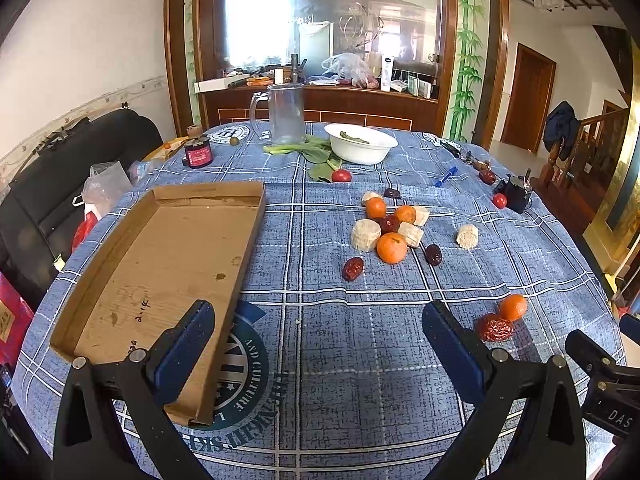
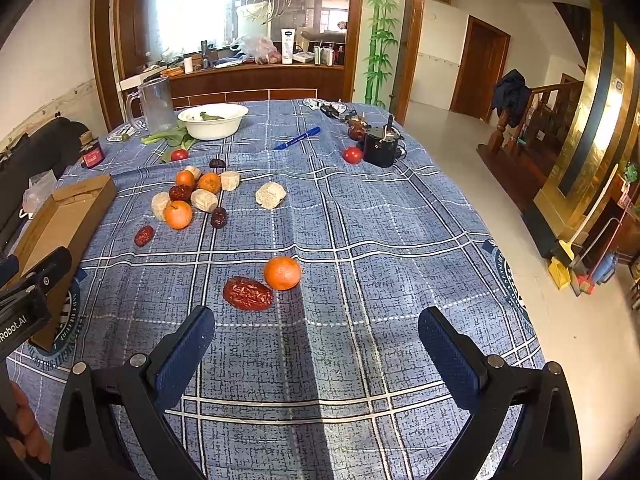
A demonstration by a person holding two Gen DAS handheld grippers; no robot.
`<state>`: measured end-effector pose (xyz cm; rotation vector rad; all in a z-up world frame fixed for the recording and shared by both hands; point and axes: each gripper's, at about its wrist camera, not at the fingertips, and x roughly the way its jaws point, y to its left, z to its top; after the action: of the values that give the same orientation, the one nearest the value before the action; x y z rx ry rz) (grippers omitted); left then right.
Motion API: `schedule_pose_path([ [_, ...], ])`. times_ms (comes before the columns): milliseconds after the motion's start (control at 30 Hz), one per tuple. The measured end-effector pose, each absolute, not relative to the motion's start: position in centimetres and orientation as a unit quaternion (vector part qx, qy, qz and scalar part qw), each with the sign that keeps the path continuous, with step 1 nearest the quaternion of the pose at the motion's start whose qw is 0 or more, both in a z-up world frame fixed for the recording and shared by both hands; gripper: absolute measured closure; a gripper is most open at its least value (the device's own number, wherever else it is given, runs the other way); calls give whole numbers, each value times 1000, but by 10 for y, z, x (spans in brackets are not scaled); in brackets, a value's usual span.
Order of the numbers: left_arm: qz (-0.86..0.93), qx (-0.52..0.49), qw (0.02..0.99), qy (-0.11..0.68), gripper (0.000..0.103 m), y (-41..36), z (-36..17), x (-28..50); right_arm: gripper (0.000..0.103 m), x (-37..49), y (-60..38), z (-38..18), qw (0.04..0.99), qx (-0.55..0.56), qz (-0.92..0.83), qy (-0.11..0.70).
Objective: Organize fruits
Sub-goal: 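Move the right gripper toward the large red date on the tablecloth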
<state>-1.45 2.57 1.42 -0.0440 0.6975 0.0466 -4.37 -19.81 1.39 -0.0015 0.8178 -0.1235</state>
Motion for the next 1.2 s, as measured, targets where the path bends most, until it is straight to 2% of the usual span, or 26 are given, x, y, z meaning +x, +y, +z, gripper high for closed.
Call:
schedule_pose_path([
  [467, 42, 17, 935, 352, 0, 36, 11, -9, 1, -26, -213, -1, 902, 17, -48, 430],
  [733, 107, 34, 922, 371, 0, 38, 7, -15, 1, 10, -212, -19, 896, -31, 29, 443],
  [867, 129, 37, 917, 375, 0, 34, 8, -21, 6, 27, -213, -24, 891, -56, 68, 446],
  [1067, 157, 10, 909, 386, 0, 33, 8, -25, 6, 34, -217, -23, 889, -64, 119, 438],
  [1200, 167, 7, 901, 401, 0, 26, 9, -21, 13, 43, -219, -29, 884, -71, 128, 444],
])
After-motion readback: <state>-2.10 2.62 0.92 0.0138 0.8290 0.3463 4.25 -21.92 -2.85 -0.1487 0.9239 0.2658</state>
